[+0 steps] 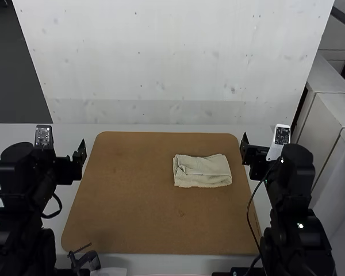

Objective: Fold the towel.

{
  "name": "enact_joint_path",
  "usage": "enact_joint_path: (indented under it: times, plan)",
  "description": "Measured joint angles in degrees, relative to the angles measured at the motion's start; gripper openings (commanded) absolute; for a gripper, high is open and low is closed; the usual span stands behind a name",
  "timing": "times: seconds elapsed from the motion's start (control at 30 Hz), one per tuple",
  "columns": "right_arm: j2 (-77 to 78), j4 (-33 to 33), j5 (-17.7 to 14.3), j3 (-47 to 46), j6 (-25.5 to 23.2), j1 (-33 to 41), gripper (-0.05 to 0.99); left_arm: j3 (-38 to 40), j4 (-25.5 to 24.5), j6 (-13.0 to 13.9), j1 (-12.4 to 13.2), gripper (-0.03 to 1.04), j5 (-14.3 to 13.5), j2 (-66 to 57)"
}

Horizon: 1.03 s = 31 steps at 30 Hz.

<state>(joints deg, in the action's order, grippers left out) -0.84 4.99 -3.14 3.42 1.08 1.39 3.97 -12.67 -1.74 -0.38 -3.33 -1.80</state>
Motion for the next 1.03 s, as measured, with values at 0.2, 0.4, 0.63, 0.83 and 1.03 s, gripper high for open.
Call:
enact_joint_path:
  times: [0.2,0.4,0.63,0.83,1.03]
  plan:
    - [0.0,-0.4,1.9,0.0,-0.2,0.0,0.96,-0.2,0.5,0.3,0.1,0.99,0.2,0.0]
    - [0.0,-0.4,2.5,0.0,-0.2,0.0,0.96,-0.2,0.6,0.4,0.1,0.99,0.2,0.0]
    - [0.0,-0.4,2.5,0.0,-0.4,0.0,0.96,-0.2,0.6,0.4,0.1,0.99,0.2,0.0]
    - [0.0,-0.4,2.6,0.0,-0.4,0.0,0.96,-0.2,0.5,0.4,0.0,0.99,0.2,0.0]
    - [0.0,-0.4,2.7,0.0,-0.4,0.0,0.96,-0.2,0.6,0.4,0.1,0.99,0.2,0.0]
